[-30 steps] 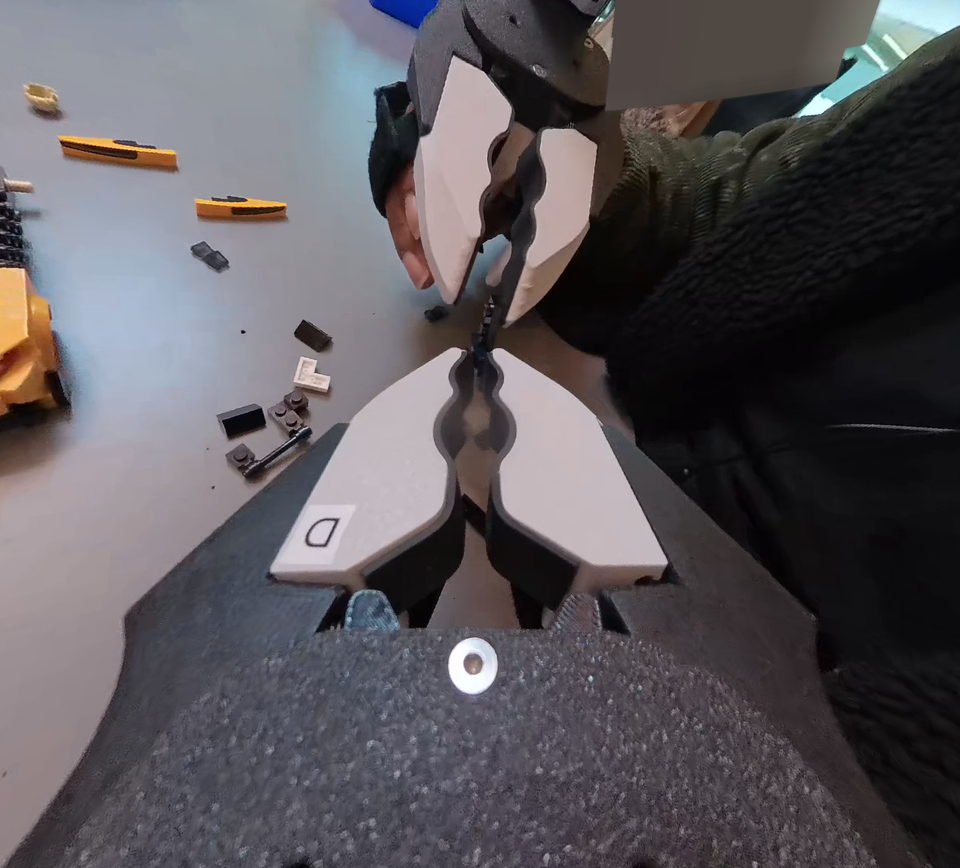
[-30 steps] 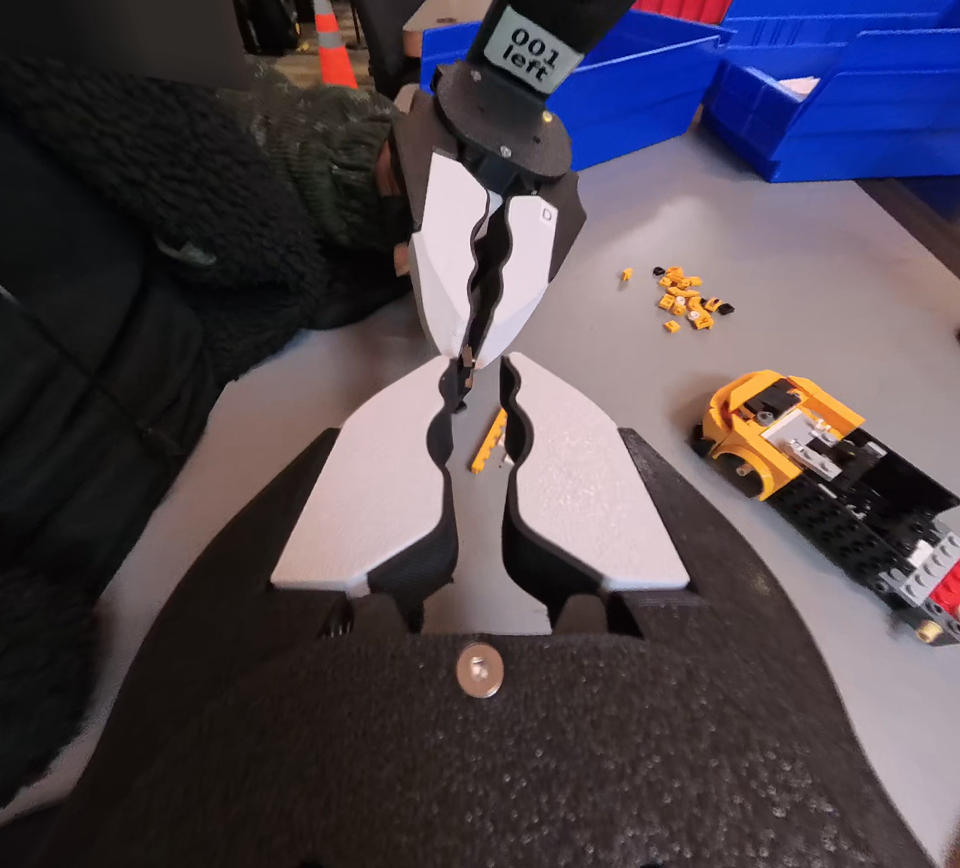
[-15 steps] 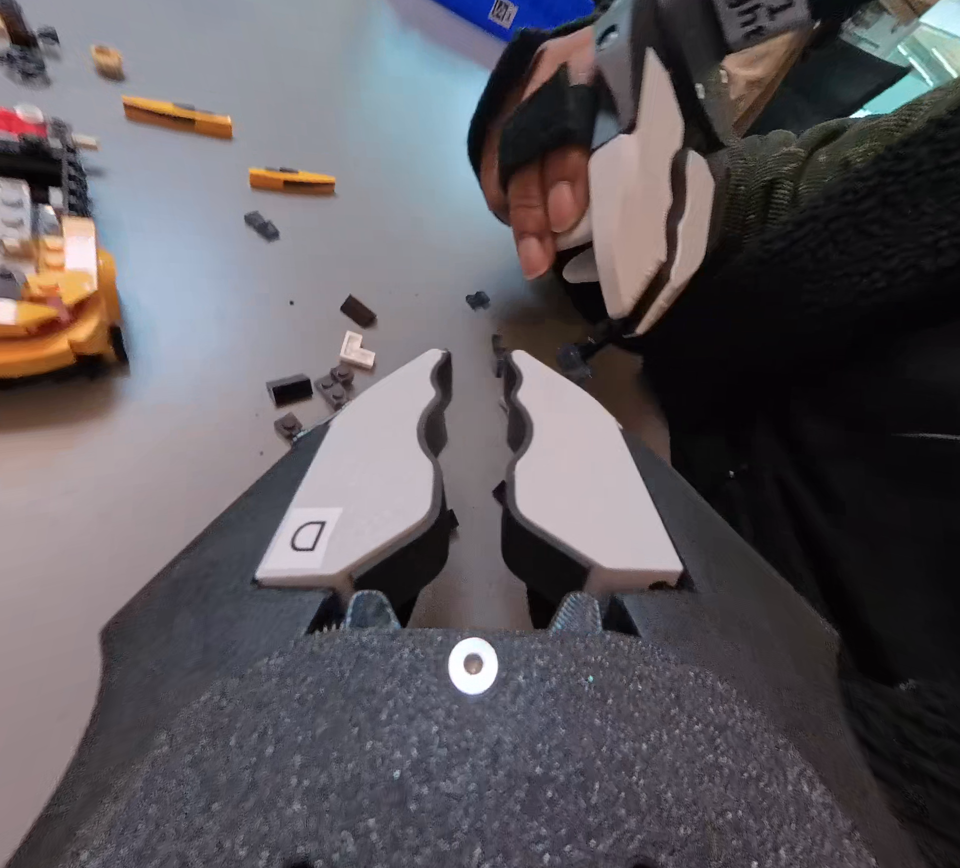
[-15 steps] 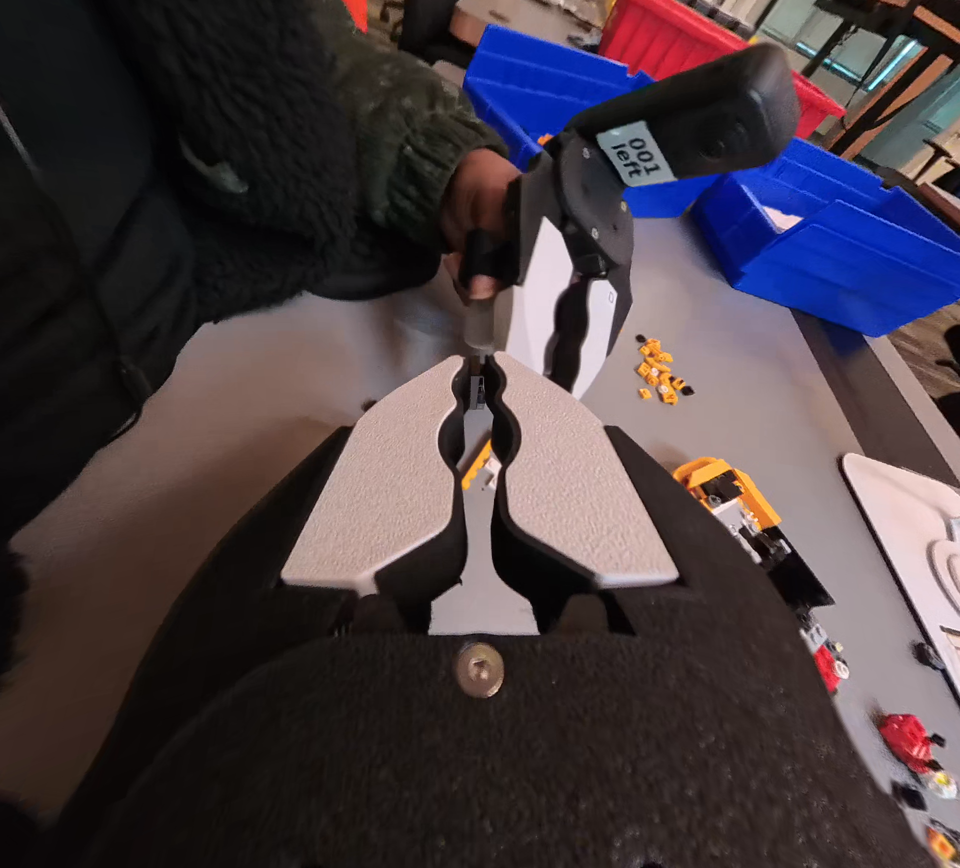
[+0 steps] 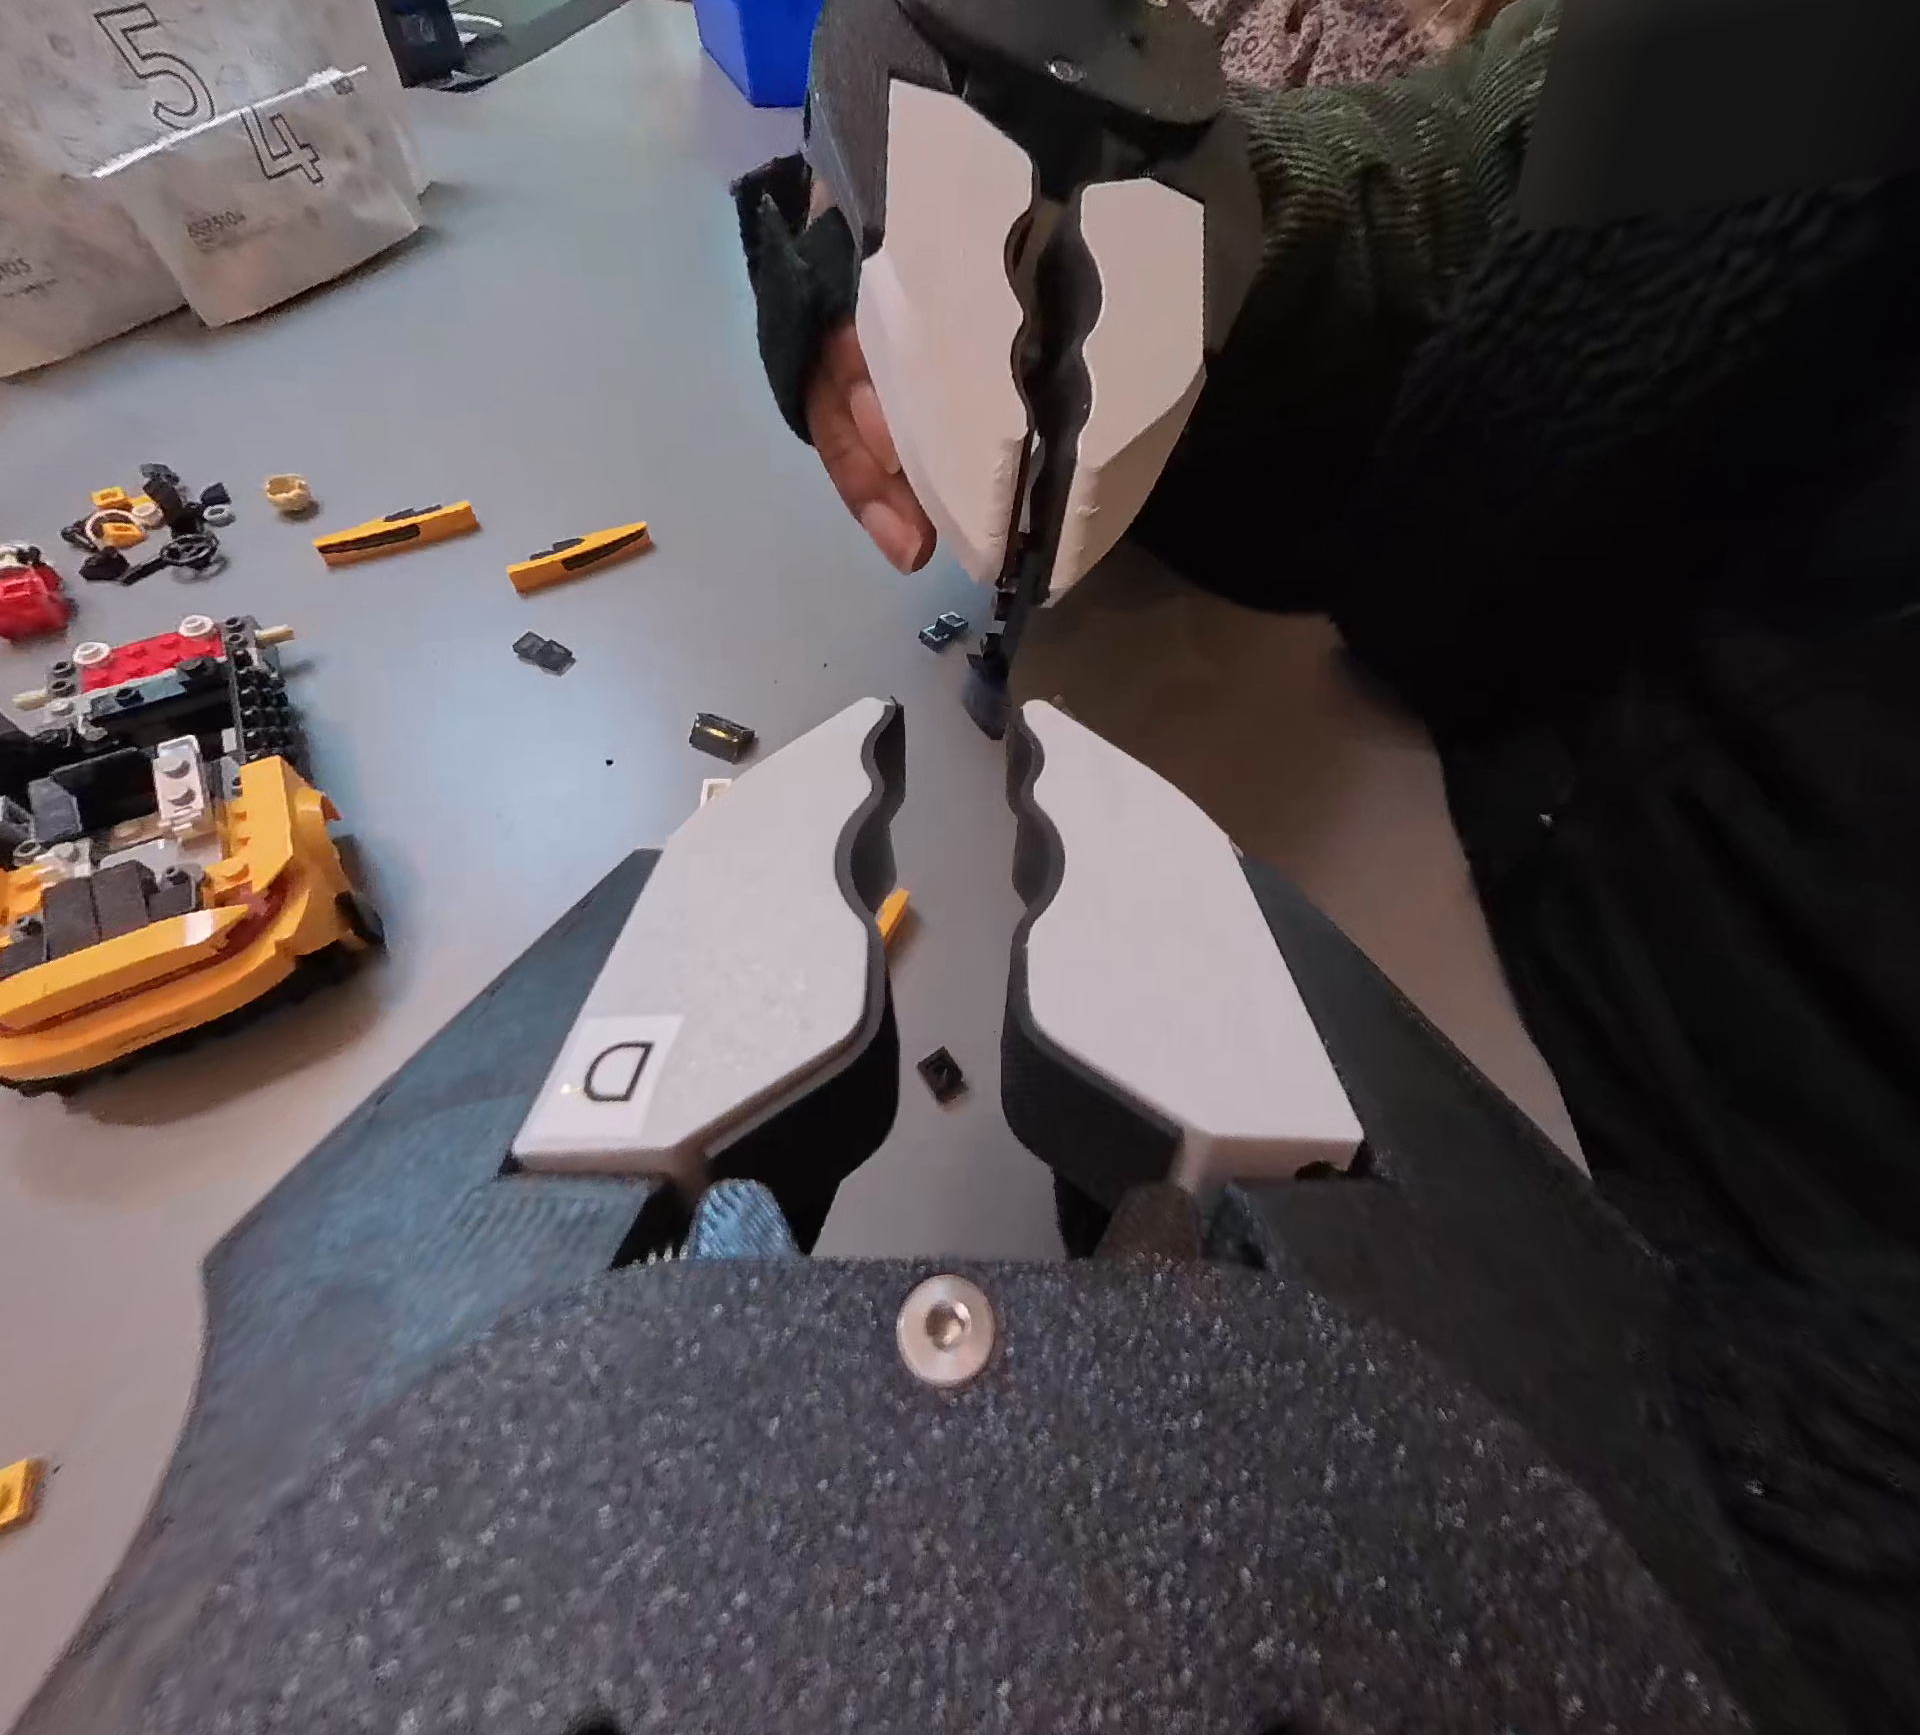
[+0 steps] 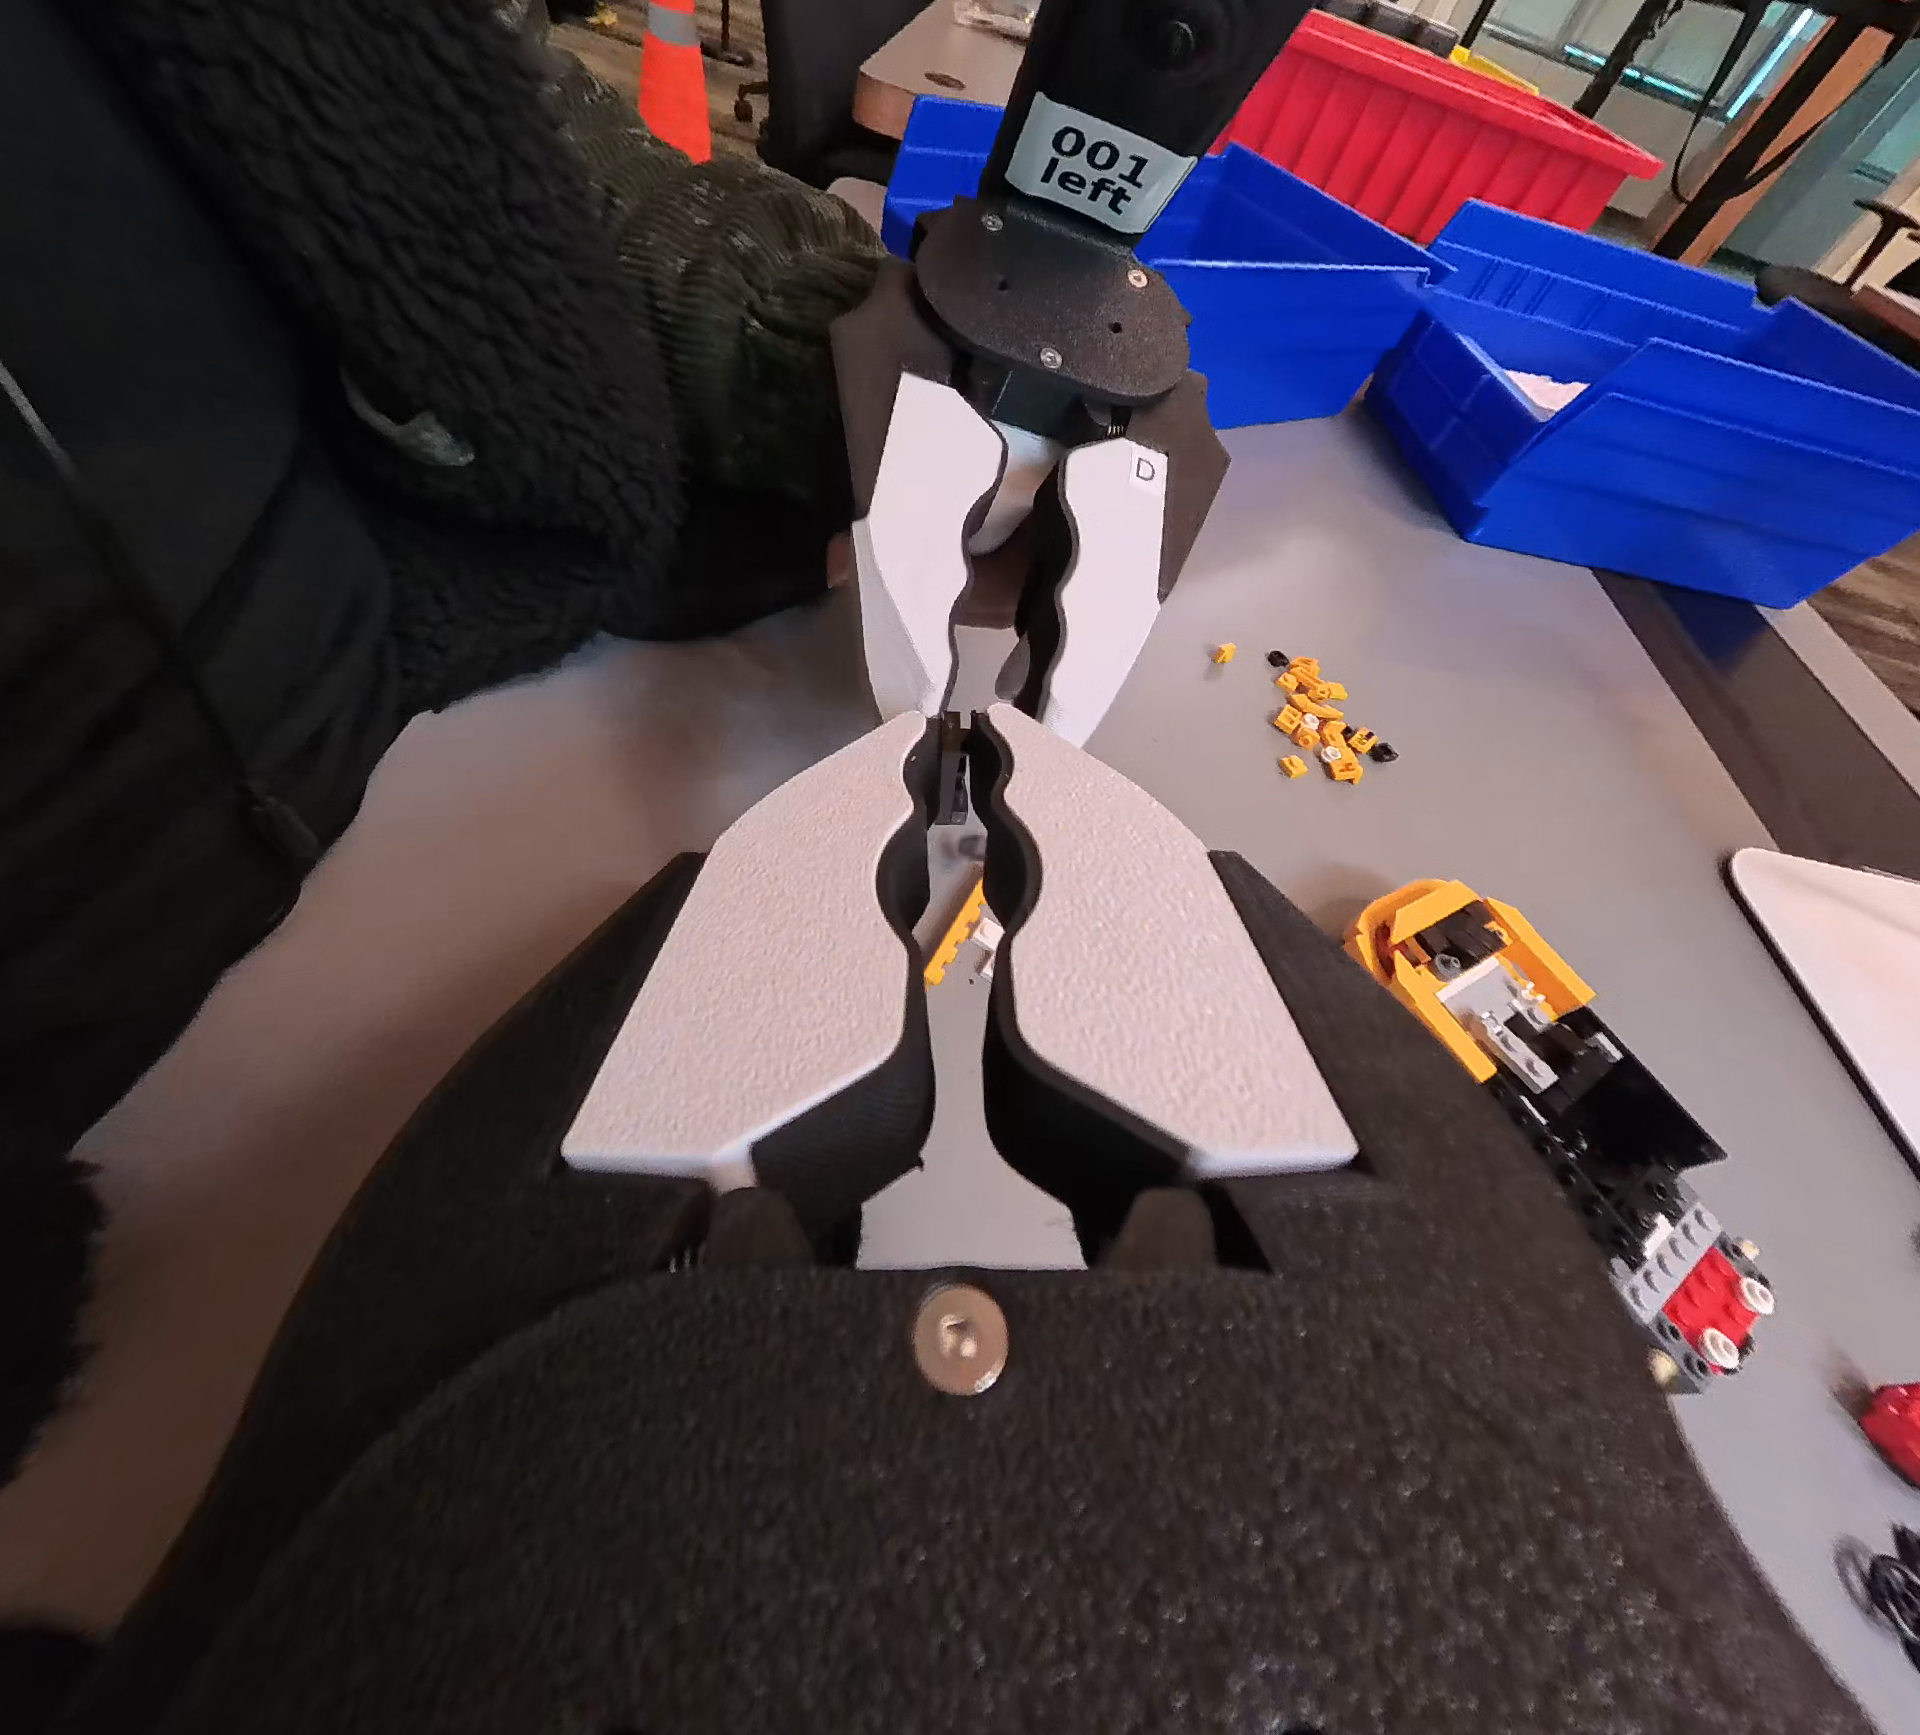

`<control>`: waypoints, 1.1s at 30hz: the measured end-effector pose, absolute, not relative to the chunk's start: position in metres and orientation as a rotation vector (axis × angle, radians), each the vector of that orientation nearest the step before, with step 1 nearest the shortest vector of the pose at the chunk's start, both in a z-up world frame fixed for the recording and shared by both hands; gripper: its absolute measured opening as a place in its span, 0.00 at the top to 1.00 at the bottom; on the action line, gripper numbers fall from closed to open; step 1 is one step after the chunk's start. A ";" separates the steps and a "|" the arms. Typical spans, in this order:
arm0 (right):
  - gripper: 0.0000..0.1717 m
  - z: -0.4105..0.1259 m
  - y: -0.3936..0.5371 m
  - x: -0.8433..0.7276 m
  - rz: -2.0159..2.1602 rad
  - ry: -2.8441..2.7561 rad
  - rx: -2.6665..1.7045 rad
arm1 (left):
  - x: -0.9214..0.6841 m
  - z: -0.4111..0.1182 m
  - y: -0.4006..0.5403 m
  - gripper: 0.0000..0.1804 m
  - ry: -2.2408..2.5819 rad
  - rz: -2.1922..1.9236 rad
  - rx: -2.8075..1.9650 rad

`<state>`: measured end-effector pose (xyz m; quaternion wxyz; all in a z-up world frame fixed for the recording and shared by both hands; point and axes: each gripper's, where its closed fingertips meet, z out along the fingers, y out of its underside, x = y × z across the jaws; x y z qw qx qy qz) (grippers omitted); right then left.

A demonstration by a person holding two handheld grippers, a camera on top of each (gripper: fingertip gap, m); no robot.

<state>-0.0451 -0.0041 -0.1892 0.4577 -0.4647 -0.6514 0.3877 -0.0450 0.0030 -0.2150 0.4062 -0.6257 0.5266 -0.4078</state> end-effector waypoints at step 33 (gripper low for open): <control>0.97 -0.219 0.017 -0.041 0.842 -1.637 -1.297 | -0.079 -0.255 0.053 0.92 1.170 -0.773 -1.887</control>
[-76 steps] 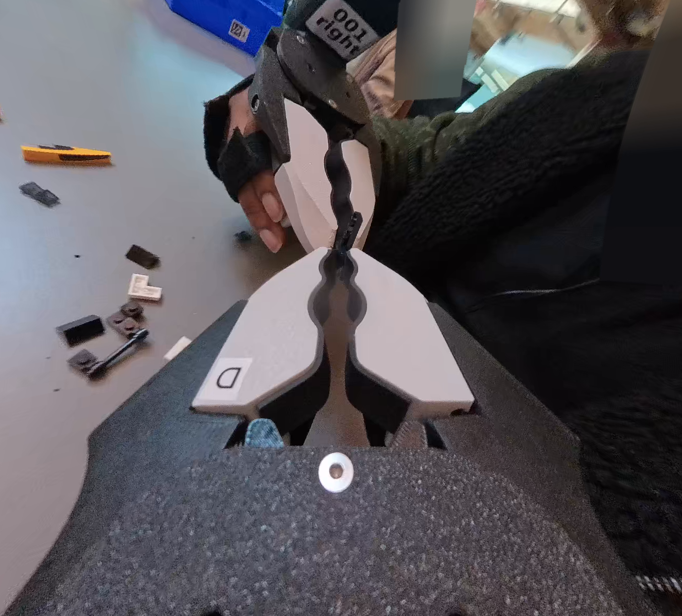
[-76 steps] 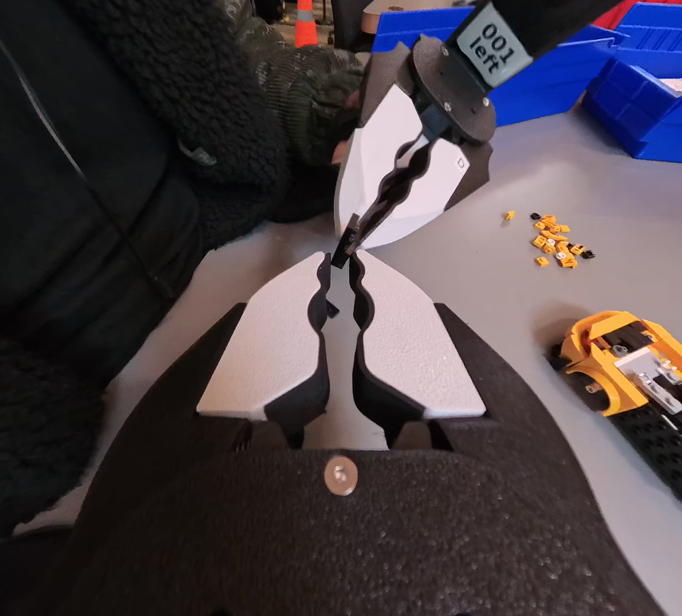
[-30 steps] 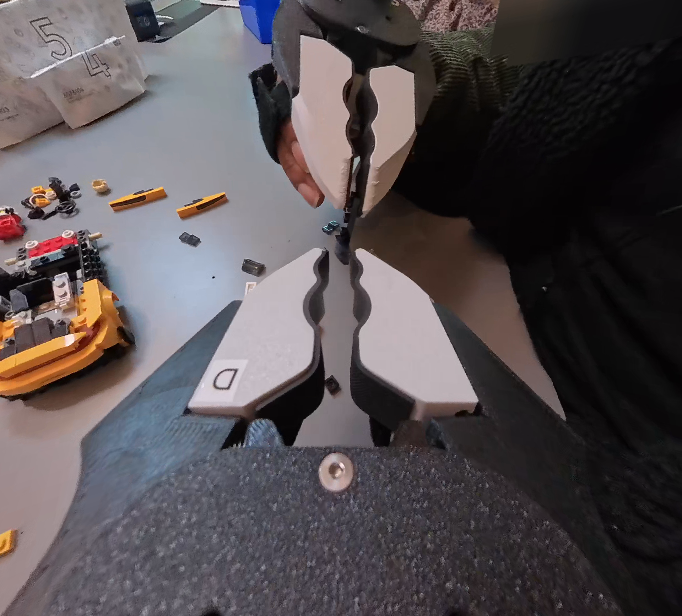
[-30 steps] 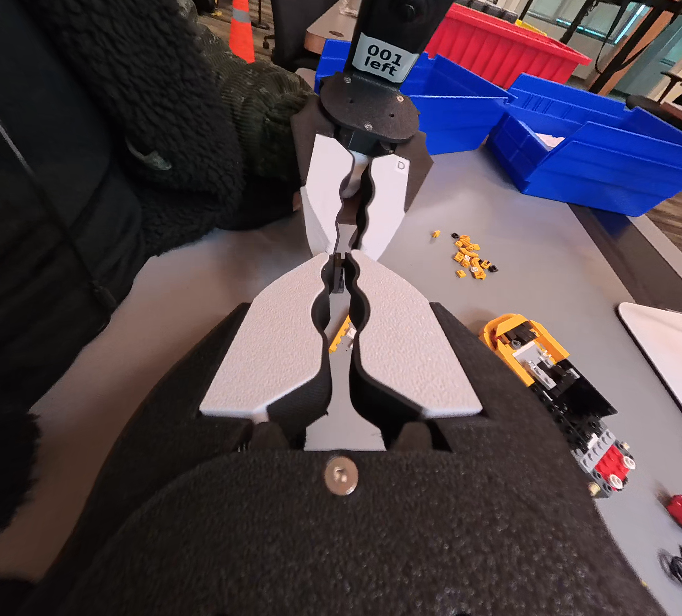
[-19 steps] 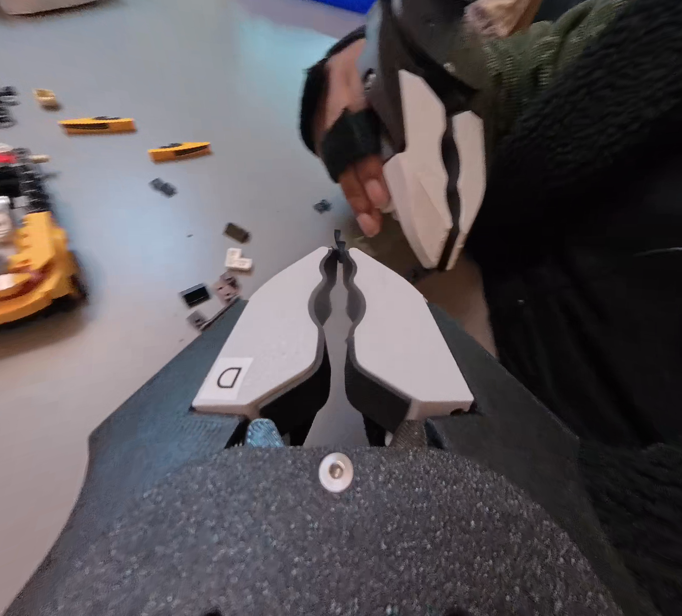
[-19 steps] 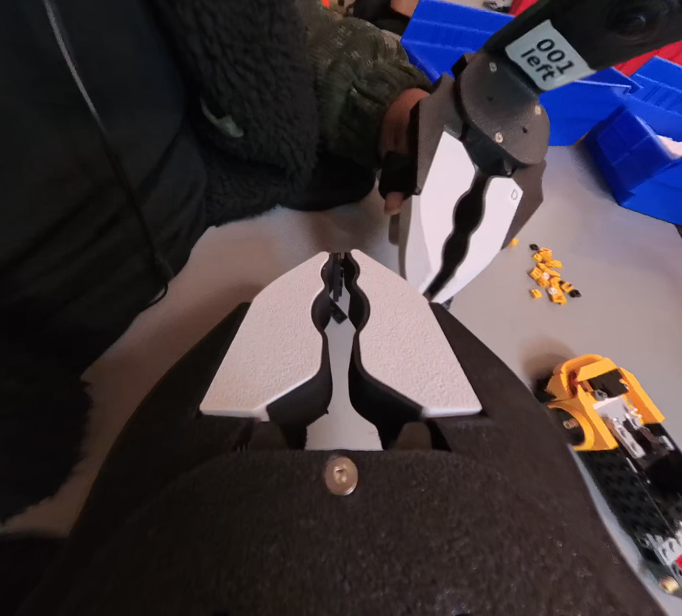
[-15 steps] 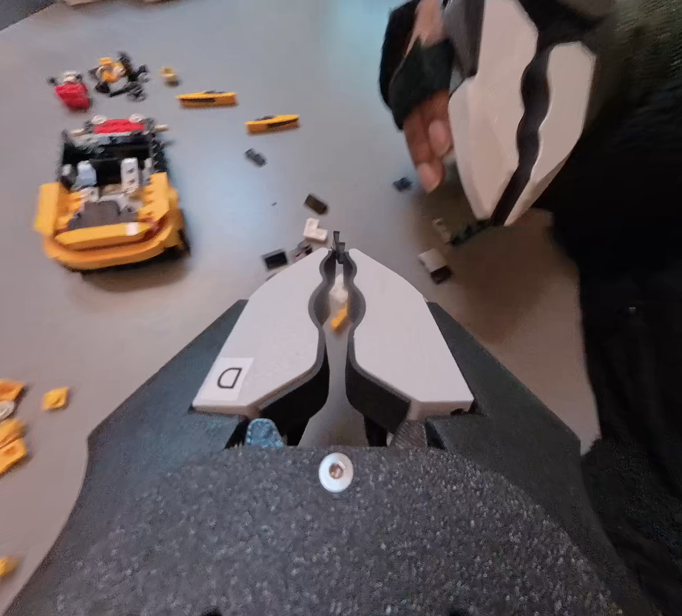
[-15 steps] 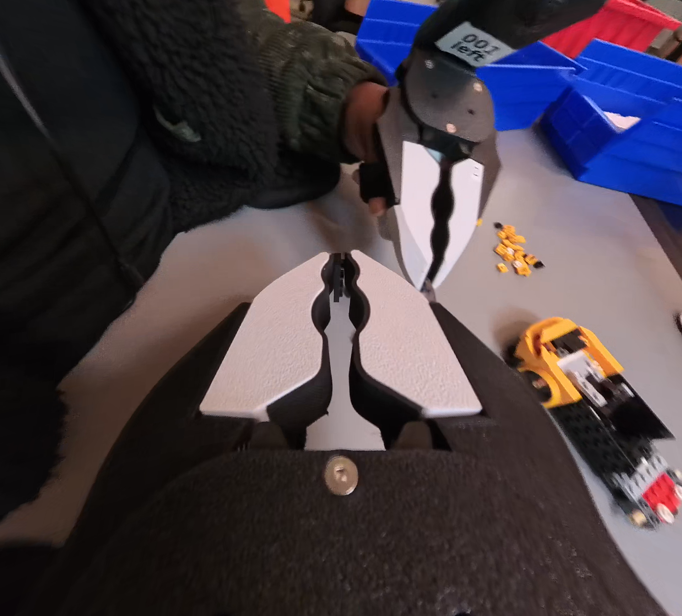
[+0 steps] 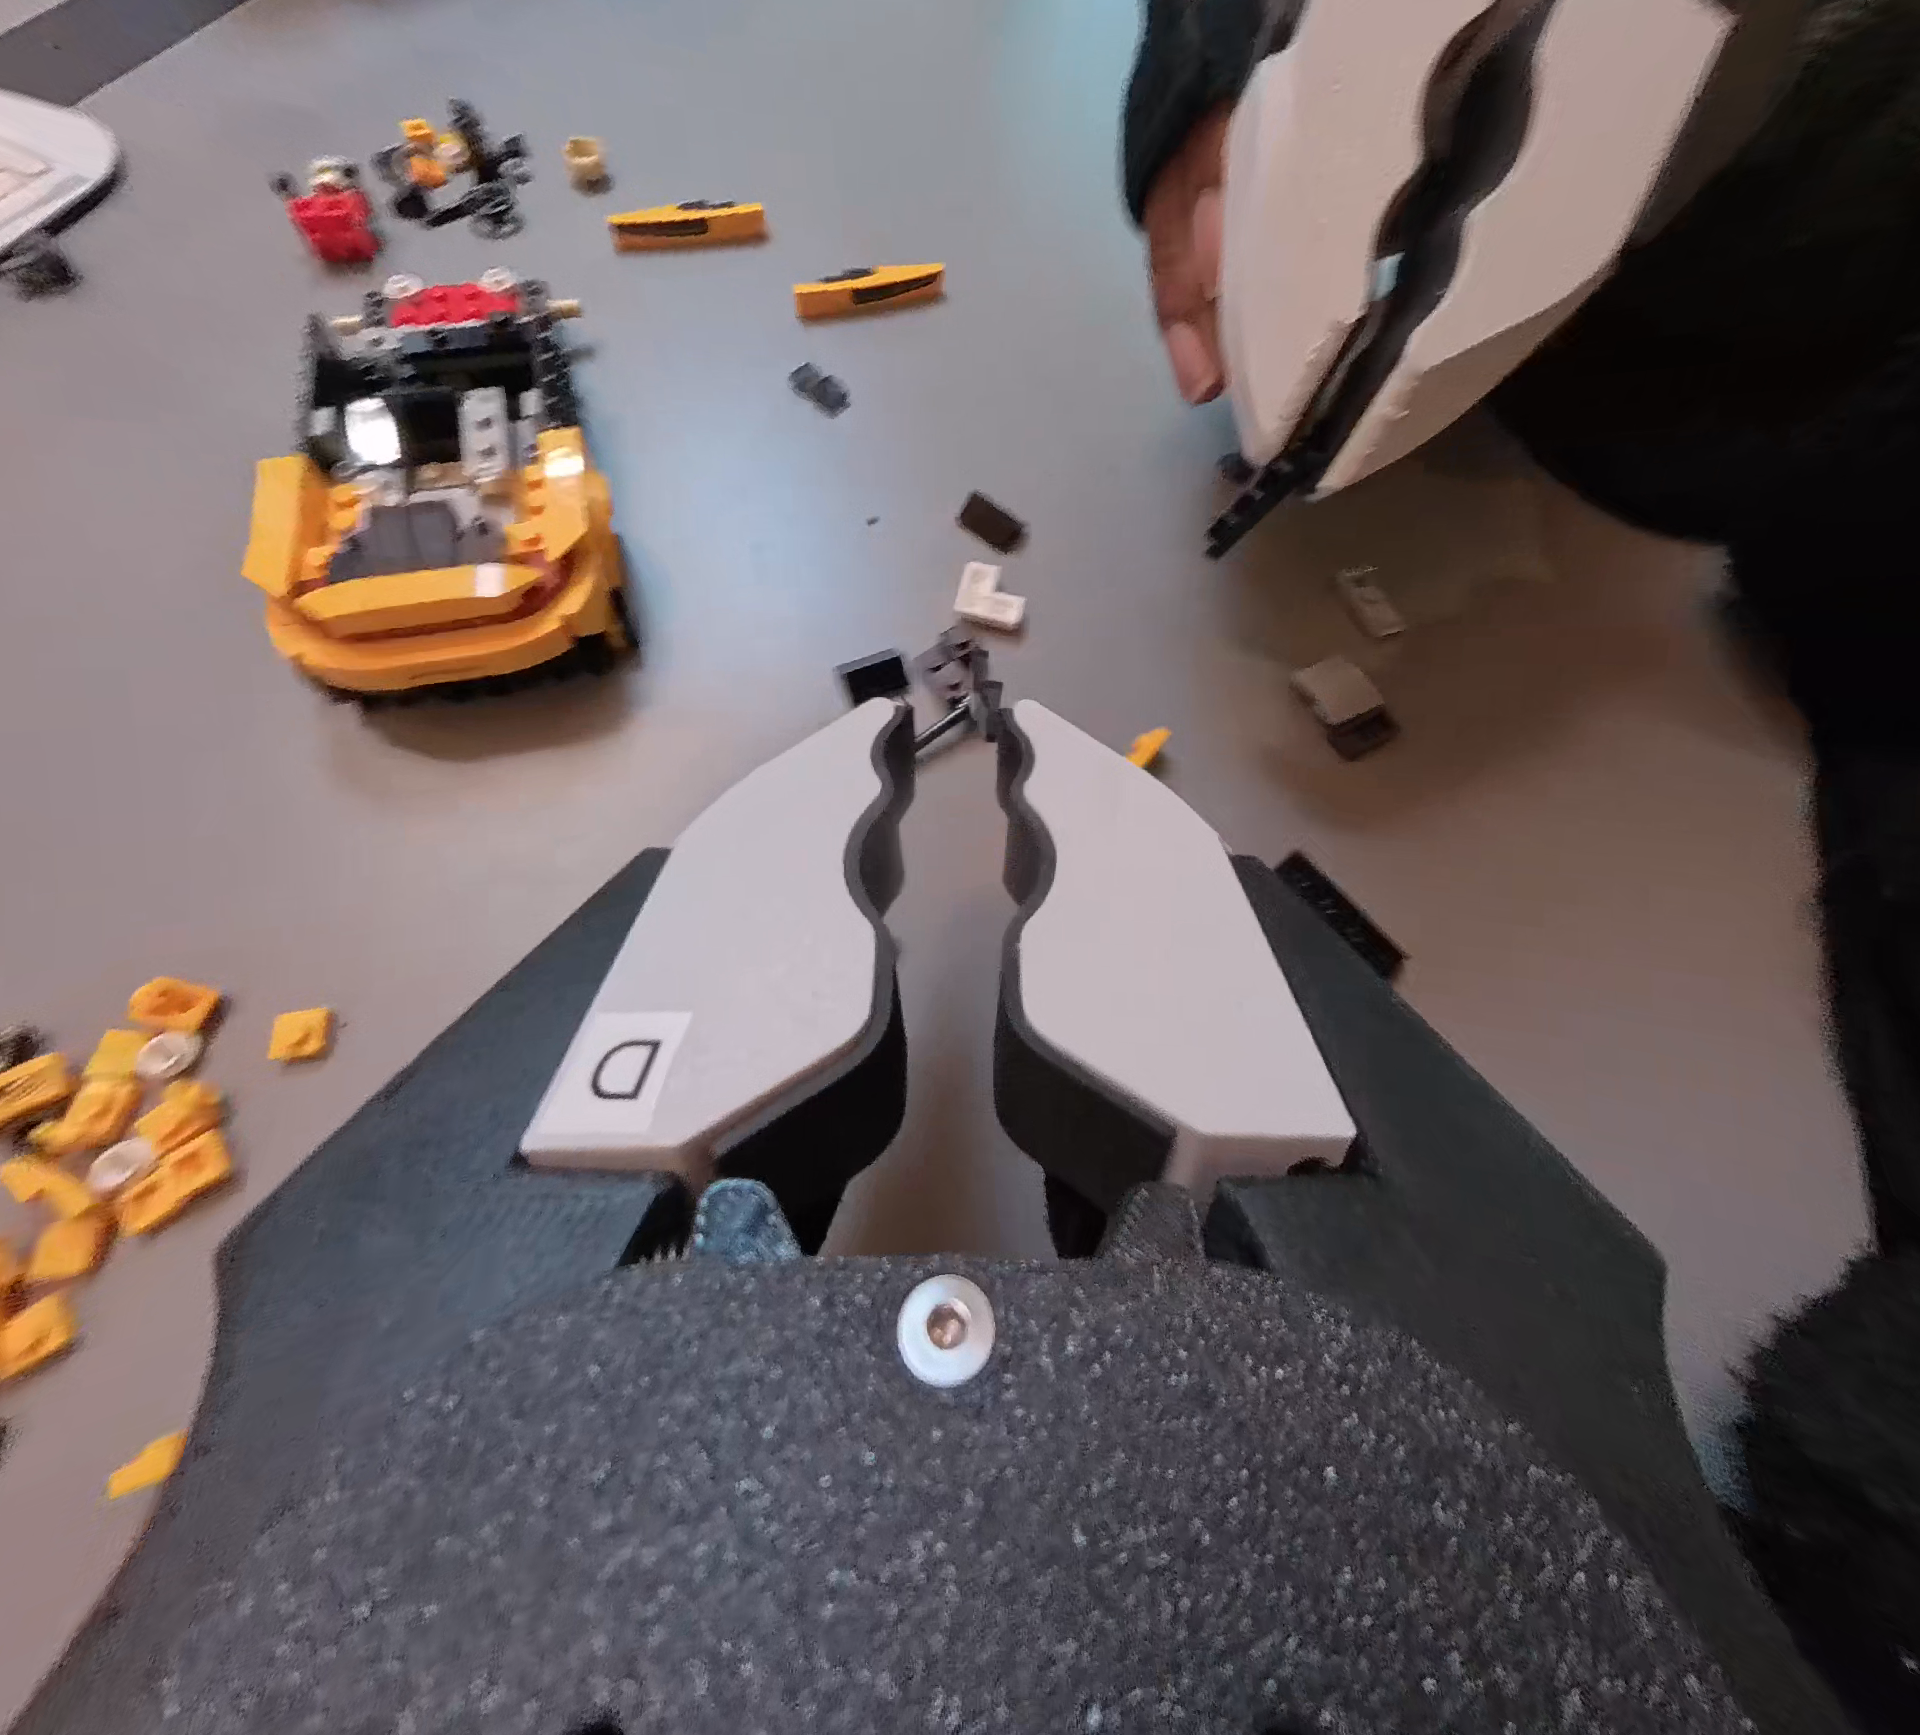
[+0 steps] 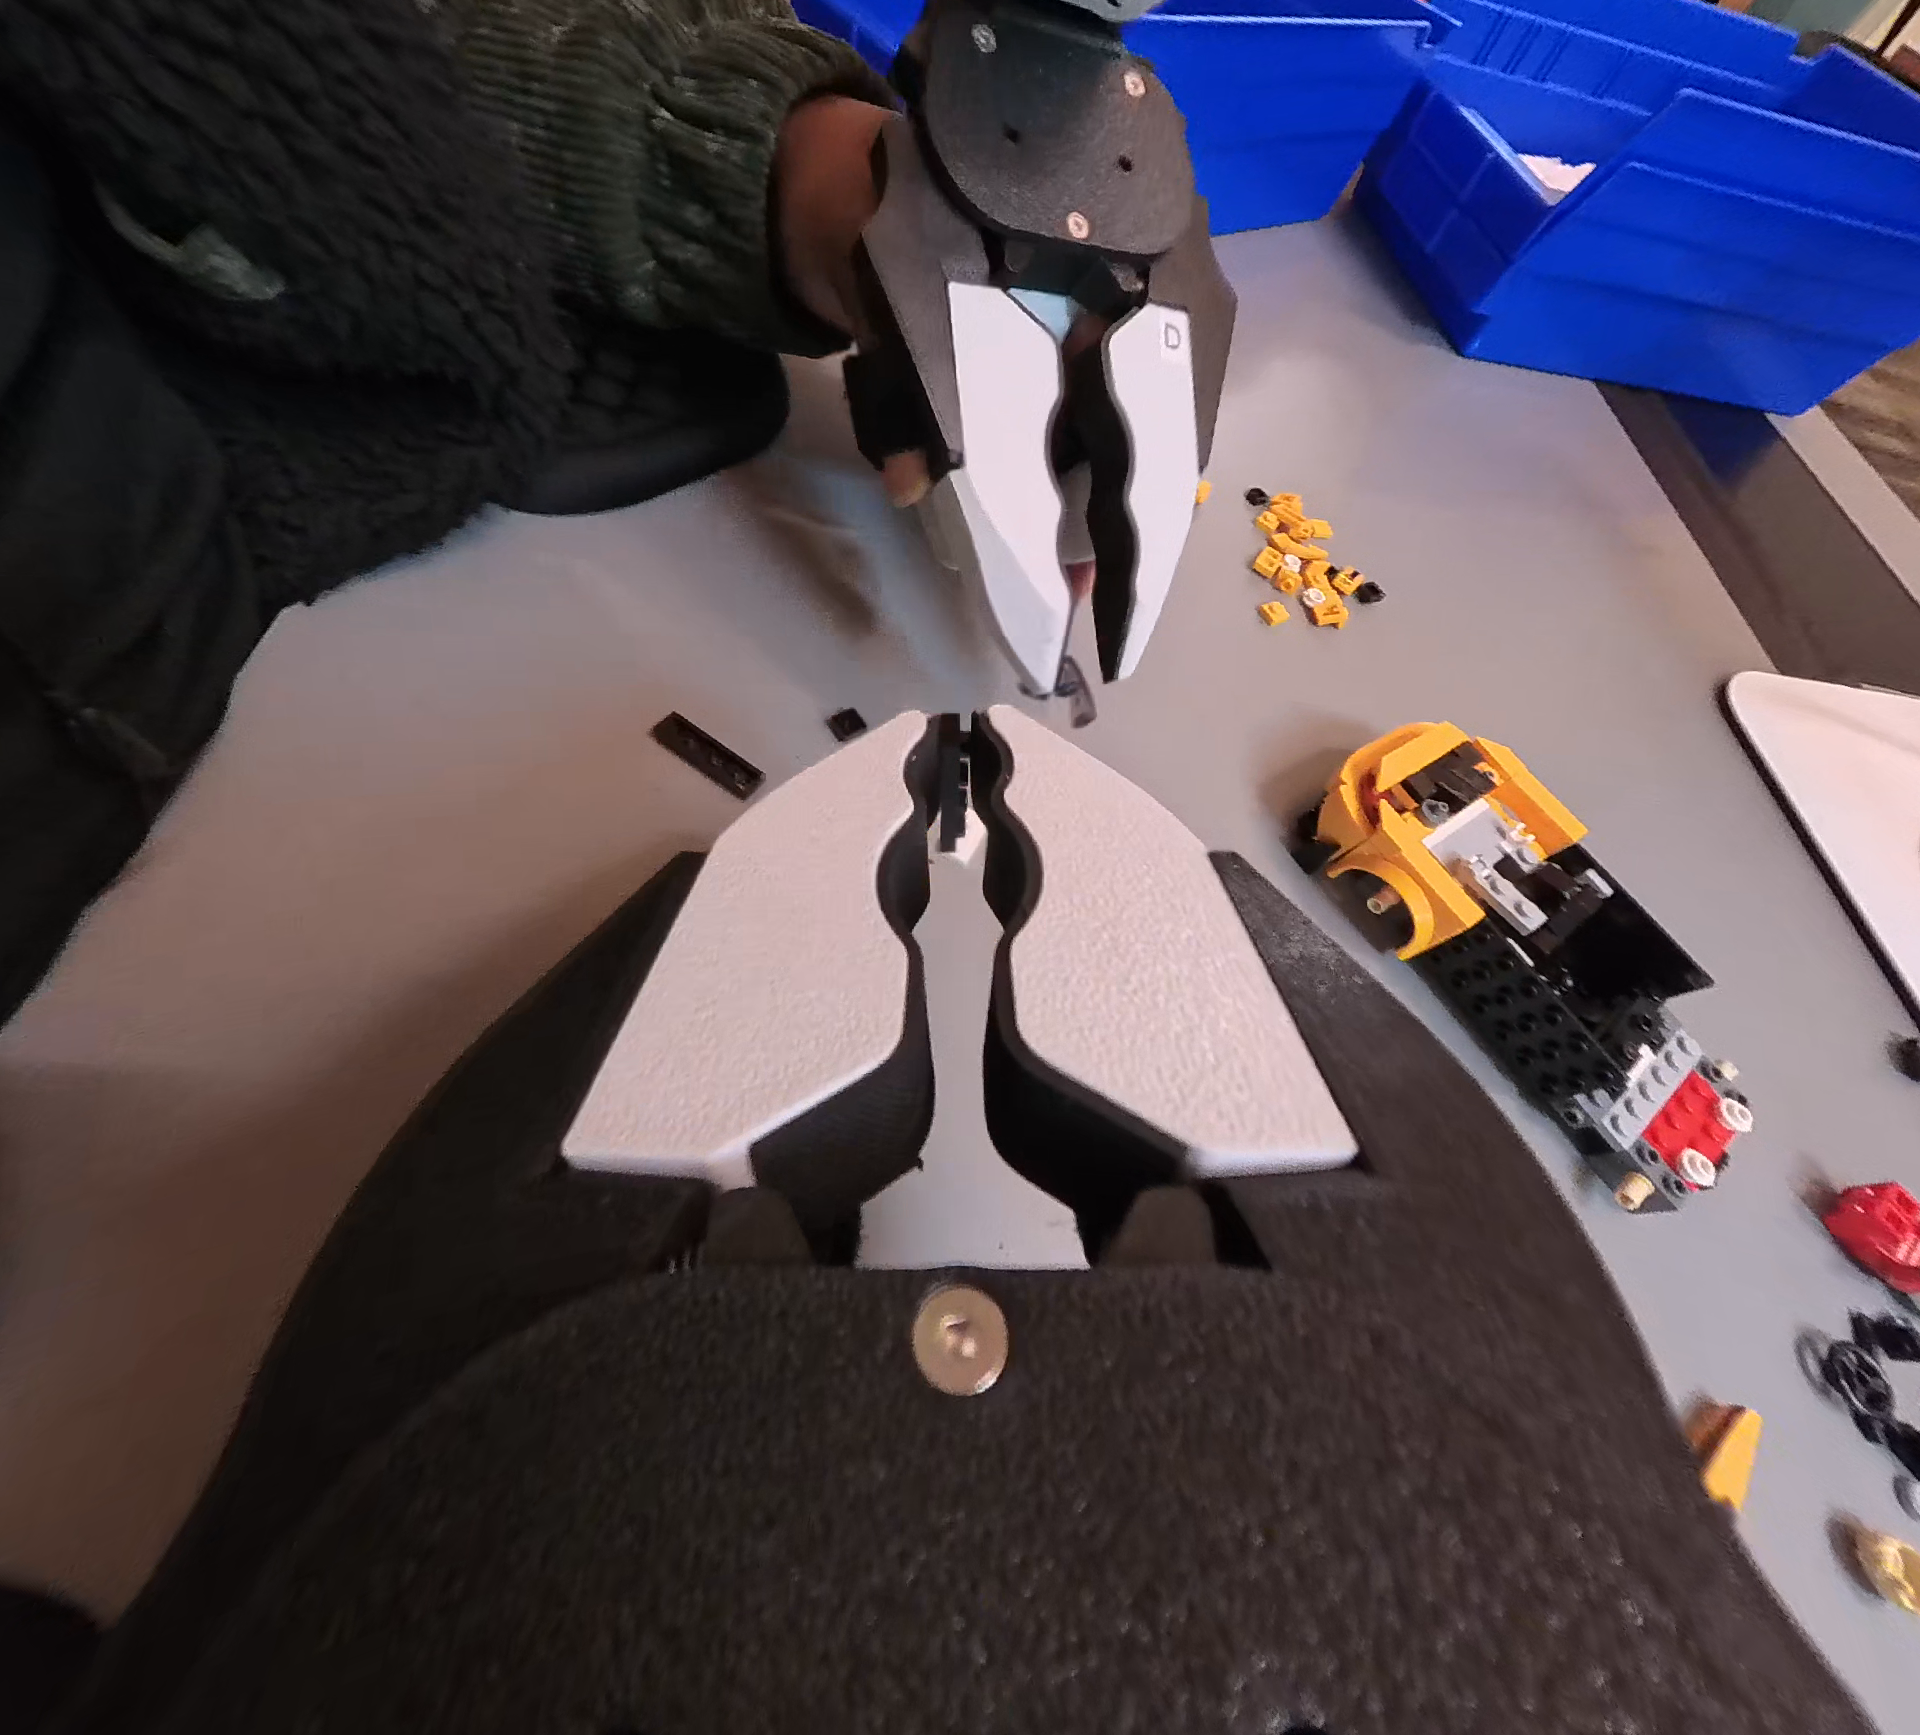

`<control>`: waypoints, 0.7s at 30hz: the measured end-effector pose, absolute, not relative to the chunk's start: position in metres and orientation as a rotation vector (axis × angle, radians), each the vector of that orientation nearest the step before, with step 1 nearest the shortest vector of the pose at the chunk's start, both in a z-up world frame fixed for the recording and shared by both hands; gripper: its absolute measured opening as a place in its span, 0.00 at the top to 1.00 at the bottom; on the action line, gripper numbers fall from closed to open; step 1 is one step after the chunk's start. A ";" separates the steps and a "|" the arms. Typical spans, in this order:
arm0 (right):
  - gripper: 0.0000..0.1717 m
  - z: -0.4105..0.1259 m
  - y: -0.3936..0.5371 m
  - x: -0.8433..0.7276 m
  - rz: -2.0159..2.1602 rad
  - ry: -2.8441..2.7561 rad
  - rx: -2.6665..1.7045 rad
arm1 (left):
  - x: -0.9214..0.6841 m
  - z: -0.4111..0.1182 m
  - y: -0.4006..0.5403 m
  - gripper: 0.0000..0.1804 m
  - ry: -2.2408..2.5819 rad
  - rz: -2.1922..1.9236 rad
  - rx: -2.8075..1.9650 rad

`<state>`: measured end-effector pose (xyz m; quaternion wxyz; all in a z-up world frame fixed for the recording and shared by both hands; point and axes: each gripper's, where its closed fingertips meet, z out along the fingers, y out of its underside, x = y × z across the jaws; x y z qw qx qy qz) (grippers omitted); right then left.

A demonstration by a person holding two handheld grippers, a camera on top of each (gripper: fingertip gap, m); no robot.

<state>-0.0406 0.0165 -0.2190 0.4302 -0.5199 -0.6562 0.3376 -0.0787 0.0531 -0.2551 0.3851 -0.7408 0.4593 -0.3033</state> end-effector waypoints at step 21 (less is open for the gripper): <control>0.97 -0.232 0.033 -0.038 0.759 -1.605 -1.406 | -0.189 -0.290 0.124 0.93 0.931 -0.061 -2.131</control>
